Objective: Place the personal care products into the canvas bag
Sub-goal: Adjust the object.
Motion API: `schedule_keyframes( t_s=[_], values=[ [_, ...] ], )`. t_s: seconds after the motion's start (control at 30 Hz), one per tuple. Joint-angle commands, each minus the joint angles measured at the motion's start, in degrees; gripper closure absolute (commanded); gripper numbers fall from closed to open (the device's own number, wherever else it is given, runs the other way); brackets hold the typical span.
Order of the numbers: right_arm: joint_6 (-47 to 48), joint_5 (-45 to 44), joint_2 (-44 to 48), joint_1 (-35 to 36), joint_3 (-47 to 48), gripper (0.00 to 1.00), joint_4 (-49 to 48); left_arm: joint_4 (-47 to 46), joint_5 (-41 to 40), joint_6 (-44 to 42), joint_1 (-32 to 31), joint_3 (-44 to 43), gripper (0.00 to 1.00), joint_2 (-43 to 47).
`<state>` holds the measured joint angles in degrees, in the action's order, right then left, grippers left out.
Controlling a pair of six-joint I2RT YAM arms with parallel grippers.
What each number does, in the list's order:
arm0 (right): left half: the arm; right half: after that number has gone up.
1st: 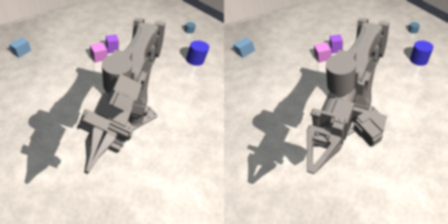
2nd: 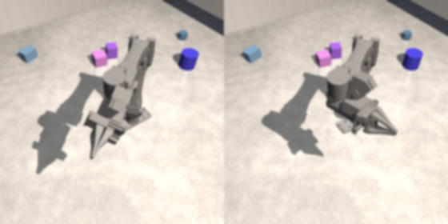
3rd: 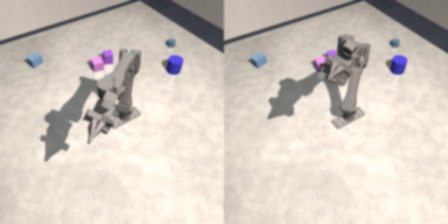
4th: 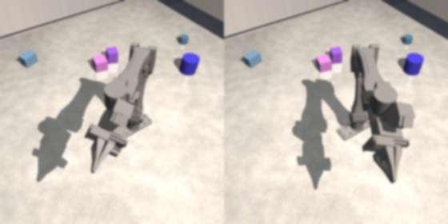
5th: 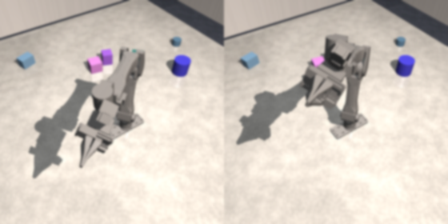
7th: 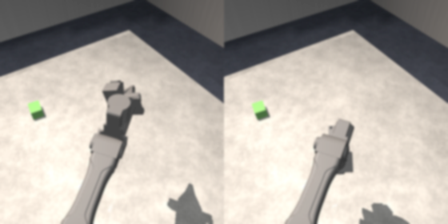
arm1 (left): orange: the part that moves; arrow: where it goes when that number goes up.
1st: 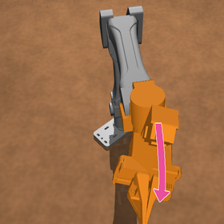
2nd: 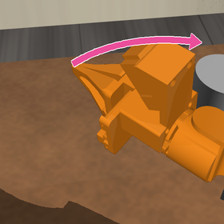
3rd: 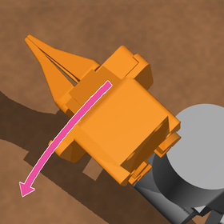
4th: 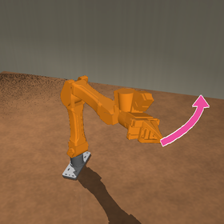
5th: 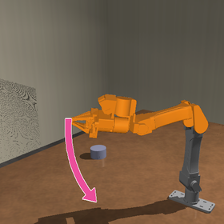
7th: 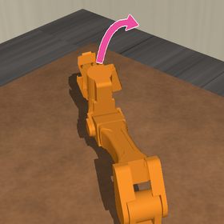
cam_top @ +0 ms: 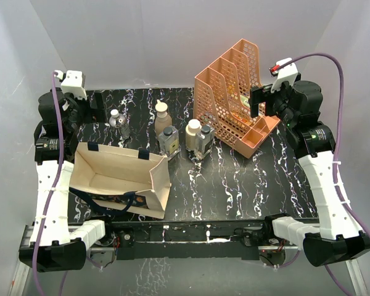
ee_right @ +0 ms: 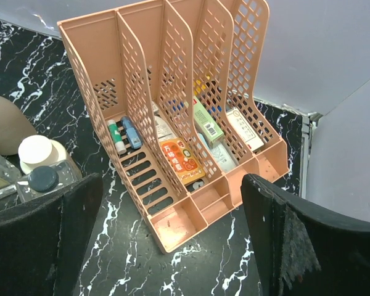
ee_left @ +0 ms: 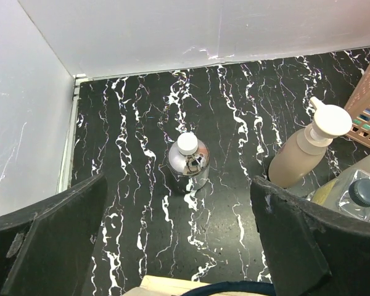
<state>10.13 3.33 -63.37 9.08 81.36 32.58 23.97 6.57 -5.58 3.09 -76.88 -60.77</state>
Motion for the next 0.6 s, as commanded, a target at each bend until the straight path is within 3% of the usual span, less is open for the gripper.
schedule_keyframes(
  t_s=[0.0, 0.3, 0.57],
  values=[
    [-0.3, -1.1, 1.0, 0.3, 0.2, 0.02, -3.7, -0.6, 1.8, -1.2, 0.7, -0.3, 0.03, 0.9],
    [0.9, 2.8, 0.5, 0.2, 0.7, 0.02, -3.8, -0.3, 3.3, -1.5, 1.0, 0.2, 0.03, 1.2],
    [4.4, 30.3, -3.3, 4.2, 4.8, 0.02, 0.4, 0.3, 7.2, -4.5, 1.2, 0.8, 0.03, 1.3]
  ],
)
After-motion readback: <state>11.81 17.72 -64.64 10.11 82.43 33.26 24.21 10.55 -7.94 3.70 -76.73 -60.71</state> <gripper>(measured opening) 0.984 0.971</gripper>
